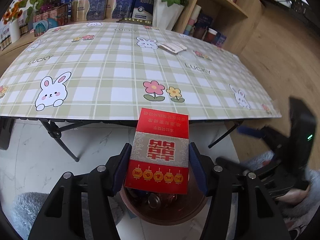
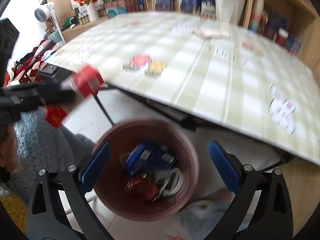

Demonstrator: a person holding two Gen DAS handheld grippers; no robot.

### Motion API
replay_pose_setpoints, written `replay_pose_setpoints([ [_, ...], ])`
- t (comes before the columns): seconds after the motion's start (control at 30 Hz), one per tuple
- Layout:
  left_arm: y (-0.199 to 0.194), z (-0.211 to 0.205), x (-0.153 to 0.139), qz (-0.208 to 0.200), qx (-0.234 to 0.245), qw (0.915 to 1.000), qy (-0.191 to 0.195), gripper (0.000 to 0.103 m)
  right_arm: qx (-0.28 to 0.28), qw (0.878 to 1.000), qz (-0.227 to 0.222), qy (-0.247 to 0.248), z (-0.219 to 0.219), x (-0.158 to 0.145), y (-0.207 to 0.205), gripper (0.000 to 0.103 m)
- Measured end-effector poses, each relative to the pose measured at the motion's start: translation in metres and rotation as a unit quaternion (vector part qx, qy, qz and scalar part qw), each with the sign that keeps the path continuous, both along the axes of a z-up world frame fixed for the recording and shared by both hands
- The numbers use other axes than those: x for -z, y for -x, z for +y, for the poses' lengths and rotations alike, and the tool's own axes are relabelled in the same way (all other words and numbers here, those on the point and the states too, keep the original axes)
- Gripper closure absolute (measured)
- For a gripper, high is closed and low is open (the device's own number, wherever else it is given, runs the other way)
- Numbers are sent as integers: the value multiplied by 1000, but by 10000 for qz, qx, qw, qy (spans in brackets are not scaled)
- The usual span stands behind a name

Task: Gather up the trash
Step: 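Lower the red gift box into the bin and open the left tool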

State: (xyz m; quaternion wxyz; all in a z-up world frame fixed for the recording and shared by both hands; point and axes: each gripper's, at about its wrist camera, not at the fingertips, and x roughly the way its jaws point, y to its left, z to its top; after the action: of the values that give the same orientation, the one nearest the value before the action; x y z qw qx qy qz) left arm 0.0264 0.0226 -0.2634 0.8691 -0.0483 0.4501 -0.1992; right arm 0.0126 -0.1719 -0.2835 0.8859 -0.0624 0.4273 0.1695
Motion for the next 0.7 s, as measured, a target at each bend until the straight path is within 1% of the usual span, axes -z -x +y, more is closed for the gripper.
replay_pose_setpoints([
  [0.1, 1, -10, 8, 59, 149, 9997, -203, 47, 95, 9996, -279, 15, -5, -14, 2, 6],
  [0.2, 2, -15, 17, 143, 239, 9989, -366, 47, 319, 9983, -484, 107, -10, -24, 3, 6],
  [0.3, 1, -19, 27, 274, 303, 9980, -476, 47, 493, 9971, -572, -50, -21, -29, 7, 6],
  [0.43, -4, -24, 45, 574, 384, 9957, -613, 47, 582, 9969, -526, -108, -26, -30, 11, 6],
  [0.53, -6, -27, 60, 828, 421, 9933, -692, 47, 616, 9973, -359, -174, -30, -28, 10, 6],
  [0.7, -6, -32, 78, 1070, 543, 9890, -866, 47, 834, 9953, -381, -301, -41, -31, 11, 6],
])
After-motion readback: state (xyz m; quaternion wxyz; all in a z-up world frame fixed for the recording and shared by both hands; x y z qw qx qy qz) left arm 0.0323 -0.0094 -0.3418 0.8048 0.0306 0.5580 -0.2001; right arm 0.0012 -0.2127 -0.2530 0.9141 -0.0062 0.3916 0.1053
